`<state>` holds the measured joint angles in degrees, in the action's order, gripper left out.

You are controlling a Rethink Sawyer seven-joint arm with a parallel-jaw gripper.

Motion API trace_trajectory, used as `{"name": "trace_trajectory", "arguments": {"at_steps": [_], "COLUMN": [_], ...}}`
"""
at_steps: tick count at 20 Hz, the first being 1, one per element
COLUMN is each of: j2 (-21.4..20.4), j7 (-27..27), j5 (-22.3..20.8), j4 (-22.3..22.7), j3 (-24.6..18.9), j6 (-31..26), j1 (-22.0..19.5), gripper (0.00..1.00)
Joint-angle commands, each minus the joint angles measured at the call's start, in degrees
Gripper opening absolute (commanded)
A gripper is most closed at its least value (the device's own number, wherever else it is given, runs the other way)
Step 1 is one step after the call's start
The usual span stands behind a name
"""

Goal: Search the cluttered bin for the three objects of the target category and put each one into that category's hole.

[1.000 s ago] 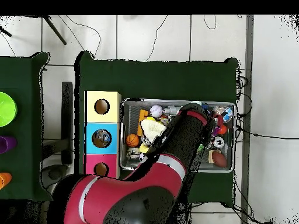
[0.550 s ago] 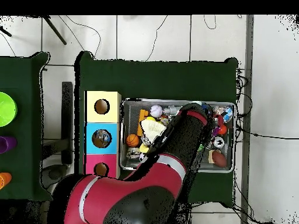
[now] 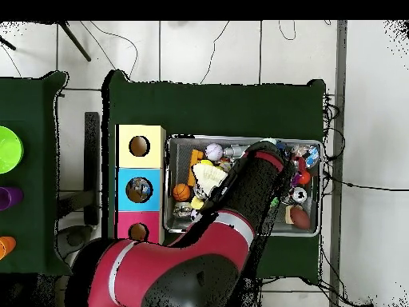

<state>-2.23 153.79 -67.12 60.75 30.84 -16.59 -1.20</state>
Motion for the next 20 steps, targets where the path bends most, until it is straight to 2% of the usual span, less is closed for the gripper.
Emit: {"name": "trace_trajectory", "arguments": {"at_steps": [1, 10, 13, 16, 20], "j2": [5.48, 5.10, 6.02, 4.95, 5.71], "j7": [-8.89, -10.32, -6.89, -11.22, -7.57], "j5": [-4.27, -4.34, -5.05, -3.67, -3.96], "j4": [-9.34, -9.34, -9.63, -9.19, -9.12], "j3": [-8.32, -9.65, -7.65, -9.43, -7.65], "j6": [8.82, 8.60, 8.16, 7.99, 7.92], "j1": [-5.57, -6.24, -4.72, -6.00, -4.68], "gripper": [1.00, 1.00, 1.00, 1.00, 1.00]}}
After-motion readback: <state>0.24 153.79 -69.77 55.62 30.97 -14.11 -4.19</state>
